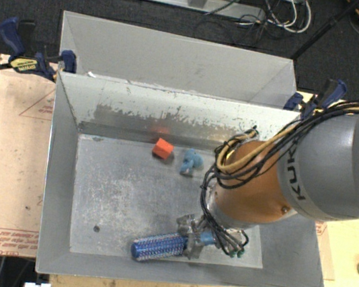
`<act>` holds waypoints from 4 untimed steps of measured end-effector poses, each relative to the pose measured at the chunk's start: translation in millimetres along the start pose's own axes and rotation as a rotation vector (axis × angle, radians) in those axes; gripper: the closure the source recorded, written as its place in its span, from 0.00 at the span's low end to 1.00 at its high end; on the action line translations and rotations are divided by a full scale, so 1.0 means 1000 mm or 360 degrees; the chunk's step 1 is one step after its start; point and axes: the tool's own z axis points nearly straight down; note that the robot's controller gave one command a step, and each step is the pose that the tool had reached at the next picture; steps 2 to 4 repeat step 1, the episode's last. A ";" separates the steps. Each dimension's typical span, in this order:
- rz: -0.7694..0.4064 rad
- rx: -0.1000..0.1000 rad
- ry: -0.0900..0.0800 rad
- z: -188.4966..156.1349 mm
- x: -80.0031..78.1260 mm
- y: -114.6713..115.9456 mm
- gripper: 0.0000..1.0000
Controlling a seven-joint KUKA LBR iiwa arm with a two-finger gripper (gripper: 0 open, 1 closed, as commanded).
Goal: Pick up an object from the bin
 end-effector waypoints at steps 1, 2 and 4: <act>-0.0070 0.0004 -0.0016 -0.130 -0.014 -0.001 1.00; -0.0070 0.0004 -0.0016 -0.130 -0.014 -0.001 1.00; -0.0070 0.0004 -0.0016 -0.130 -0.014 -0.001 1.00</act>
Offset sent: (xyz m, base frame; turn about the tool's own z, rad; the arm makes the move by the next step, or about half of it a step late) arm 0.0114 0.0014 0.1265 -0.0456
